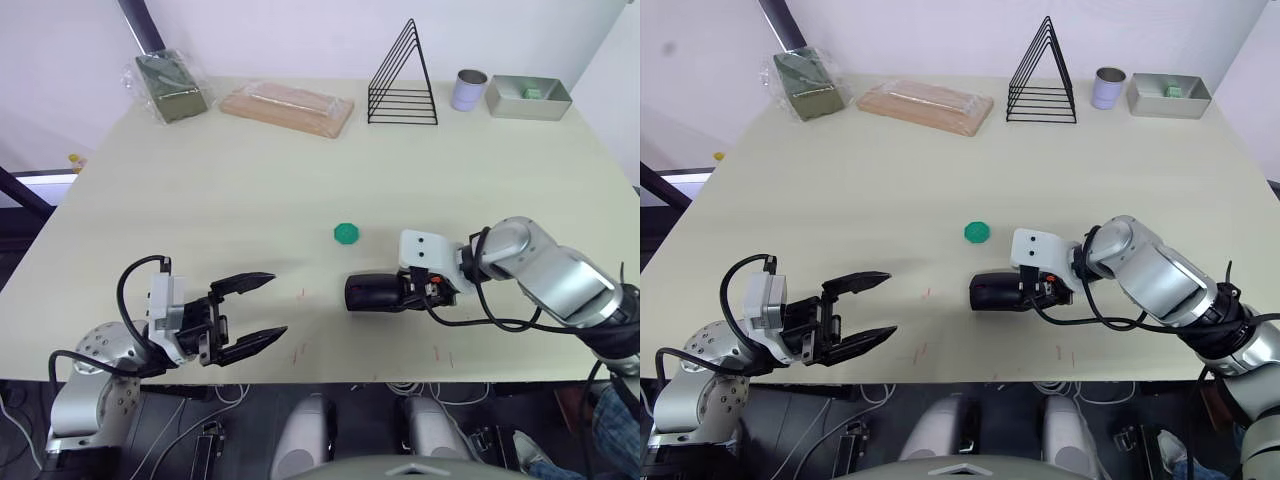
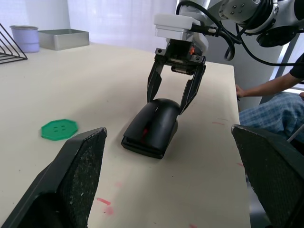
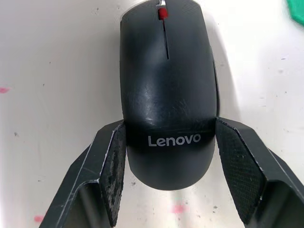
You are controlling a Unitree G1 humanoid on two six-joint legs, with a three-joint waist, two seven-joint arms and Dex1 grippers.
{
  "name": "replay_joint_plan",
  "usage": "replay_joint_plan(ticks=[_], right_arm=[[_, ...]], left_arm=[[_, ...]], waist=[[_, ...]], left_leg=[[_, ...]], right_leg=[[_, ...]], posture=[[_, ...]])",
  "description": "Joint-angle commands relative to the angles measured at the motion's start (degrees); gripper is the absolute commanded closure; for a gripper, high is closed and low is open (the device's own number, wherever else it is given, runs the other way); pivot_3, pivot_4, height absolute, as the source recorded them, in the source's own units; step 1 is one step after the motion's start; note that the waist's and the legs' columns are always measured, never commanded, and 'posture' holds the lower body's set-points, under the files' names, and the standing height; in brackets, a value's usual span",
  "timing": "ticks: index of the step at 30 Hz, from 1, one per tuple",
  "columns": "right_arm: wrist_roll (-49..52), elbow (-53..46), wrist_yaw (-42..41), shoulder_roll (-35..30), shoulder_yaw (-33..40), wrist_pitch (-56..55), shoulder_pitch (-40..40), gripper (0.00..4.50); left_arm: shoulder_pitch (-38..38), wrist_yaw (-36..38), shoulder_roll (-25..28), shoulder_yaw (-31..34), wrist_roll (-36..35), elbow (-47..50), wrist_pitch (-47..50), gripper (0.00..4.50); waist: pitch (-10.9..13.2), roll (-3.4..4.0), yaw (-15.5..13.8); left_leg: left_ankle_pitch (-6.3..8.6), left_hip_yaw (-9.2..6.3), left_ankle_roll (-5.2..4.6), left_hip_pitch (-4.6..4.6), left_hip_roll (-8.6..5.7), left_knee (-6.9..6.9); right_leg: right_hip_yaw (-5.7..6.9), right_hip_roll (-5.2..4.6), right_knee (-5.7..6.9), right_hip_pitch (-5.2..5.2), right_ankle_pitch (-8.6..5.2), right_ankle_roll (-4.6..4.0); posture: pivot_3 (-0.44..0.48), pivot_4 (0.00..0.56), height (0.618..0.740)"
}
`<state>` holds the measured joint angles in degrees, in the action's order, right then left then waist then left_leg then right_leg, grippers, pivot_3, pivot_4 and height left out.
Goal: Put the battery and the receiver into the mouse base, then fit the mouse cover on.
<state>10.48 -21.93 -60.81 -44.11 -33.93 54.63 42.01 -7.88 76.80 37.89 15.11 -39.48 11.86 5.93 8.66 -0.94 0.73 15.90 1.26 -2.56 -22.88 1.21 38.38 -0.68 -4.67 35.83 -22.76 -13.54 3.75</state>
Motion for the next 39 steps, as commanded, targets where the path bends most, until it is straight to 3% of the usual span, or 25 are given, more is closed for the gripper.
replay_joint_plan(ticks=[1,39], right_arm=[[-0.76,-0.44,-0.57,0.12,-0.34,-0.69,1.22,1.99],[-2.34,-0.25,-1.66,1.75,-0.66,-1.08,1.58,1.99]], left_arm=[[-0.35,-0.03,0.40,0.44,-0.22,1.90,-0.47,0.00],[-1.56,-0.13,-0.29,0.26,-0.09,1.86,-1.36,0.00]], waist=[[0.00,0.00,0.01],[0.00,0.00,0.30]], left_leg=[[0.00,0.00,0.00,0.00,0.00,0.00],[0.15,-0.03,0.27,-0.03,0.00,-0.12]], right_leg=[[0.00,0.00,0.00,0.00,0.00,0.00],[-0.22,-0.30,-0.03,-0.10,-0.01,-0.04]], posture=[[0.000,0.150,0.740],[0.000,0.150,0.740]])
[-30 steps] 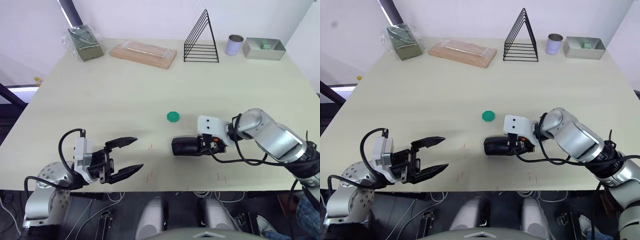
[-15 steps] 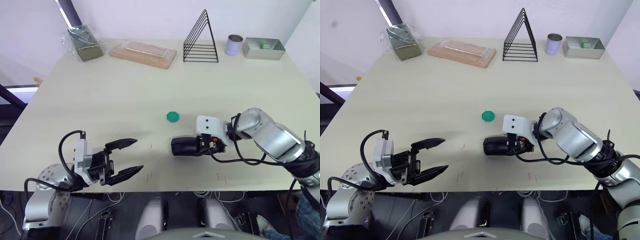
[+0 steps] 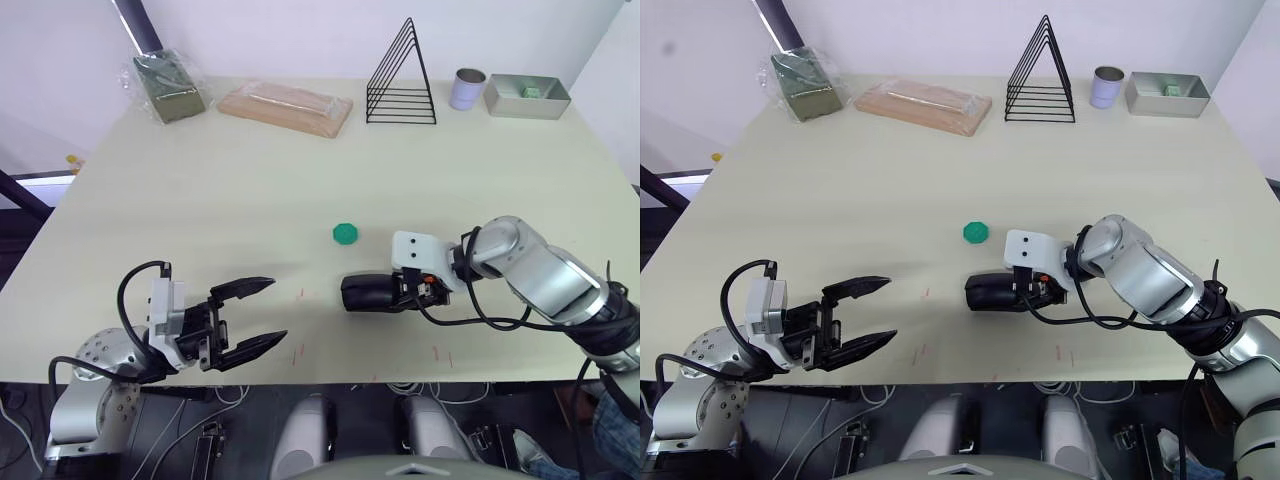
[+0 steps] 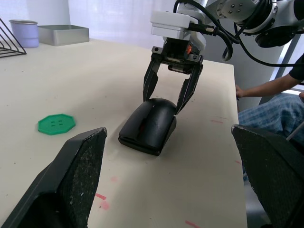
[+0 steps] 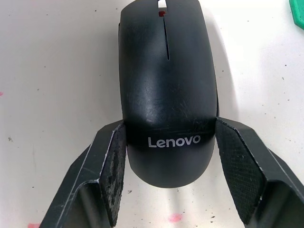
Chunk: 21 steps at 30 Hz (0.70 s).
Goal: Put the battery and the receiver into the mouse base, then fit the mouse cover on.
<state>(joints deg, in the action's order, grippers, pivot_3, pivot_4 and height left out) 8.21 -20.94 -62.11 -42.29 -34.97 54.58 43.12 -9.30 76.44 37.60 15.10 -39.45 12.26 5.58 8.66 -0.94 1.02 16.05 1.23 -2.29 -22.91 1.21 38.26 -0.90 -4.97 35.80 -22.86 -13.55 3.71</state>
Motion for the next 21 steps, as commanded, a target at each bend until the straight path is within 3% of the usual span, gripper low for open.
replay_joint_plan(ticks=[1,21], right_arm=[[-0.11,-1.15,-0.41,-0.07,0.39,-1.18,0.48,1.99],[-0.09,-1.13,-0.61,0.10,0.71,-0.99,0.71,1.99]], left_arm=[[-0.08,0.17,-0.02,0.22,-0.10,1.47,-1.00,0.00],[0.04,-0.24,-0.46,-0.35,0.22,1.56,-1.20,0.00]], waist=[[0.00,0.00,0.01],[0.00,0.00,0.01]], left_leg=[[0.00,0.00,0.00,-0.01,0.00,0.00],[0.01,0.00,0.01,-0.05,-0.01,-0.05]], right_leg=[[0.00,0.00,-0.01,-0.01,0.00,0.00],[0.01,-0.03,-0.05,-0.05,0.00,-0.01]], posture=[[0.000,0.150,0.740],[0.000,0.150,0.740]])
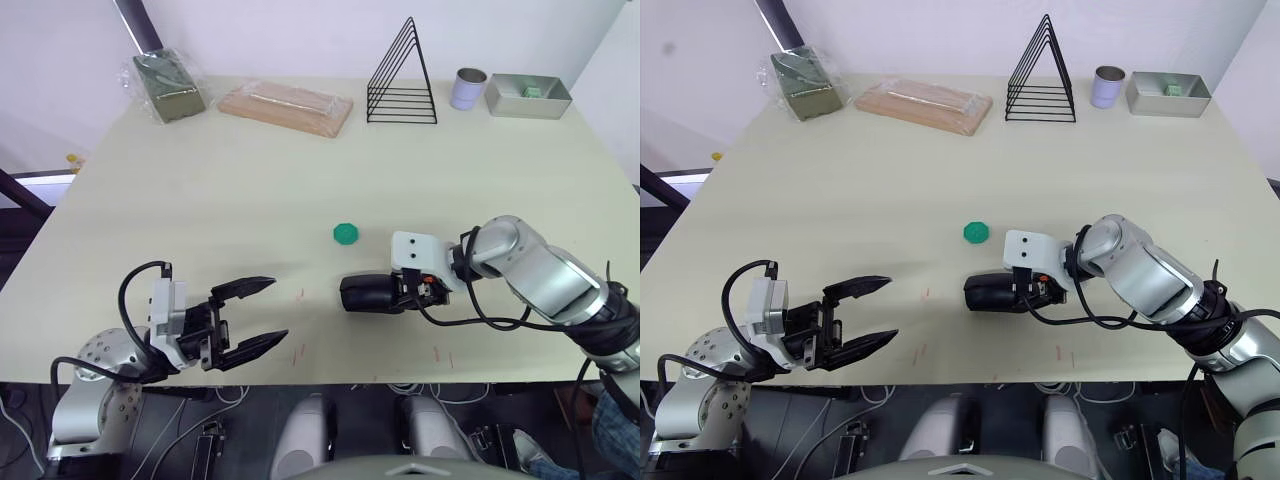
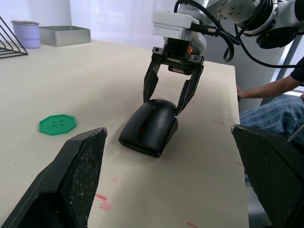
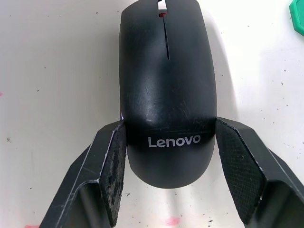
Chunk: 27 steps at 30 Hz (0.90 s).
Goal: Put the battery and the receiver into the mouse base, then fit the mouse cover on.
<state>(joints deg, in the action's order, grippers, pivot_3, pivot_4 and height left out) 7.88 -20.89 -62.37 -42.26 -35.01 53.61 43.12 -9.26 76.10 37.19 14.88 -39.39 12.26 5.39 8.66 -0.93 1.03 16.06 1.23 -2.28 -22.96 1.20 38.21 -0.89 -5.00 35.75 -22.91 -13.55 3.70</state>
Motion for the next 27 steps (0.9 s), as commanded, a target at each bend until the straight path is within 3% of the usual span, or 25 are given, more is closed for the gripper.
replay_joint_plan(ticks=[1,27], right_arm=[[0.33,-1.21,-0.41,0.10,0.78,0.03,0.74,1.99],[1.20,-1.34,0.16,0.89,1.72,1.08,1.12,1.99]], left_arm=[[0.01,0.10,-0.06,-0.16,0.17,1.54,-1.01,0.00],[0.38,-0.04,0.02,-0.60,0.17,1.03,-1.68,0.00]], waist=[[0.00,0.00,0.00],[0.00,0.00,0.03]], left_leg=[[0.00,0.00,0.00,0.00,0.00,0.00],[0.00,0.00,0.01,-0.02,0.00,-0.07]], right_leg=[[0.00,0.00,0.00,0.00,0.00,0.00],[0.01,-0.03,-0.06,-0.02,-0.01,-0.01]], posture=[[0.000,0.150,0.740],[0.000,0.150,0.740]])
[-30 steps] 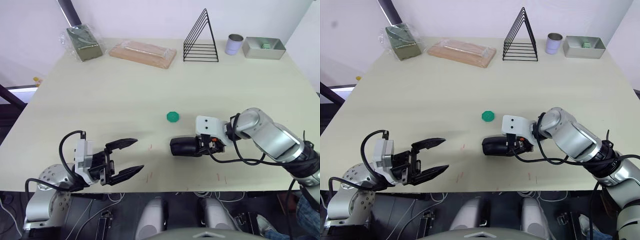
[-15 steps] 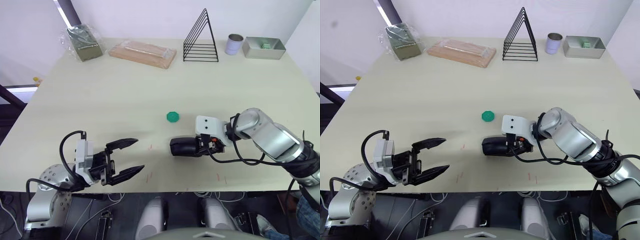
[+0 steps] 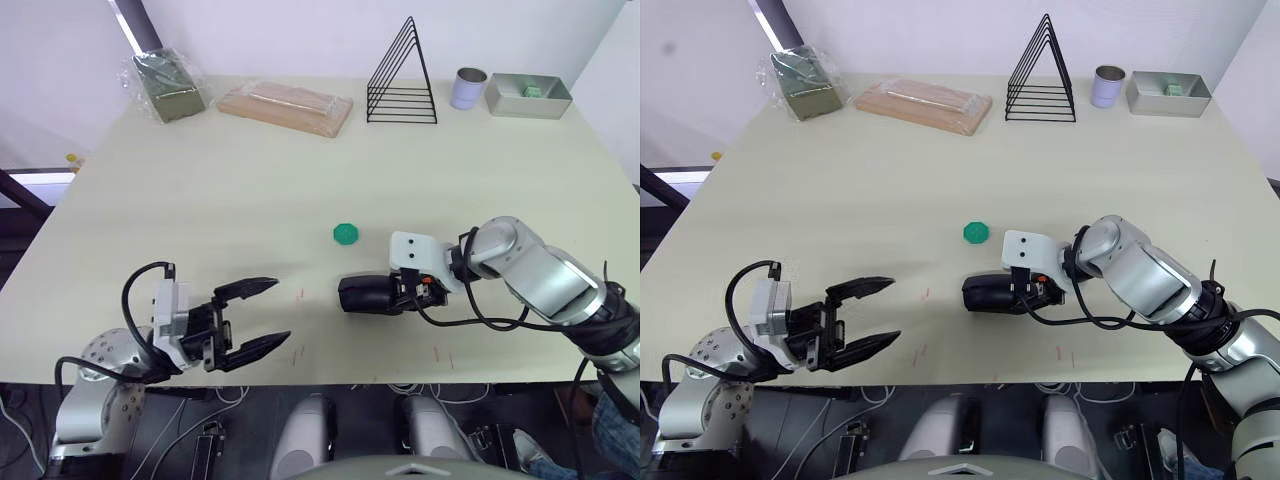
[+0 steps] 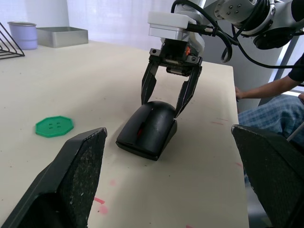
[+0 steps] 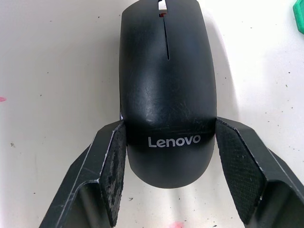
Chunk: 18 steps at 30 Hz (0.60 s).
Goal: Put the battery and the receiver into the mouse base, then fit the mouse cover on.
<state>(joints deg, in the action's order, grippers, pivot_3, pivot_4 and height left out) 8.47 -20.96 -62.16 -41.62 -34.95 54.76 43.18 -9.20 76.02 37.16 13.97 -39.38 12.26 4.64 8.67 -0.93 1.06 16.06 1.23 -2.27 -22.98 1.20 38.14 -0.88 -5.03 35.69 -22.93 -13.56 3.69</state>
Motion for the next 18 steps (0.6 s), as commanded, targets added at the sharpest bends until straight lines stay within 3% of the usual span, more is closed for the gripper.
replay_joint_plan(ticks=[1,18], right_arm=[[0.66,-1.27,-0.04,0.26,1.72,-0.05,1.09,1.99],[1.29,-1.42,0.42,0.37,1.96,0.24,1.45,1.99]], left_arm=[[0.36,0.04,0.04,0.26,0.18,0.99,-0.95,0.00],[0.64,-0.05,0.04,-0.03,0.23,0.80,-1.06,0.00]], waist=[[0.00,0.00,0.00],[0.00,0.00,-0.01]], left_leg=[[0.00,0.00,0.00,0.00,0.00,0.00],[0.00,0.00,0.00,-0.02,0.00,-0.03]], right_leg=[[0.00,0.00,0.00,0.00,0.00,0.00],[0.01,-0.01,-0.01,-0.03,0.00,0.00]], posture=[[0.000,0.150,0.740],[0.000,0.150,0.740]])
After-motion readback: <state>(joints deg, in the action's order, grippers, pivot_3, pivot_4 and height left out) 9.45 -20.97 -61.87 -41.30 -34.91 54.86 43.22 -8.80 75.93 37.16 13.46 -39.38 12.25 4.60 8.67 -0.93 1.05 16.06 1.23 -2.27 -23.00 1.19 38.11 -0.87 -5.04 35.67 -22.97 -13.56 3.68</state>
